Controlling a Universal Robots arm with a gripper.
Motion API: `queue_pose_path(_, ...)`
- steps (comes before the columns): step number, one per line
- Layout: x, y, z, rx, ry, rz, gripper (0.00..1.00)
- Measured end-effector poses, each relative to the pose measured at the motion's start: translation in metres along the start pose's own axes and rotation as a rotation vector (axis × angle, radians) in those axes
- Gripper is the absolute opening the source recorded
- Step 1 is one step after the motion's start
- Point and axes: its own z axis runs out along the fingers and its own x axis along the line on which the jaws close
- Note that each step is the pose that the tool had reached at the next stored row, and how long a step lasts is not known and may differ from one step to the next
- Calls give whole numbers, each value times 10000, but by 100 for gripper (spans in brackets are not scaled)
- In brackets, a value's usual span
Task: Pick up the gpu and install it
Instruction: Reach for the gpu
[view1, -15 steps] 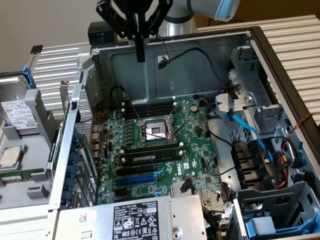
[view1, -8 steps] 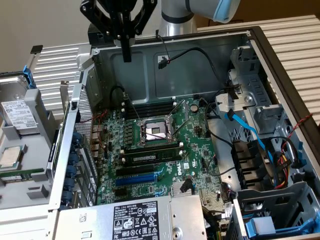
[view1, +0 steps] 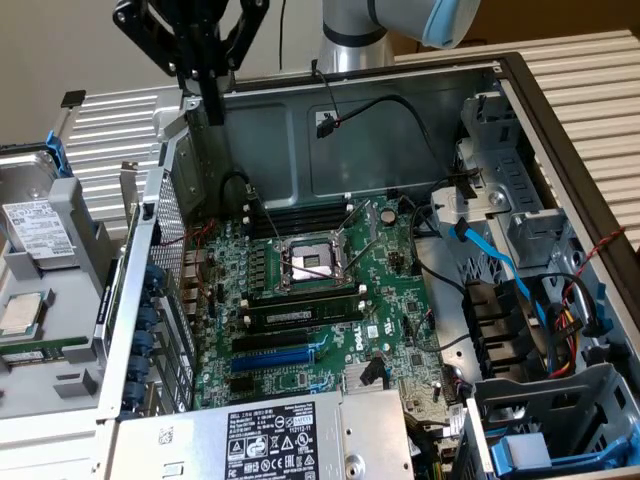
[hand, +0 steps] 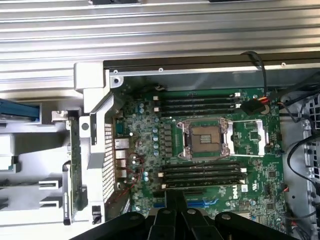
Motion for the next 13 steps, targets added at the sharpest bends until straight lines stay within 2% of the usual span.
queue_pose_path(13, 592, -64, -16, 0, 0, -3, 11)
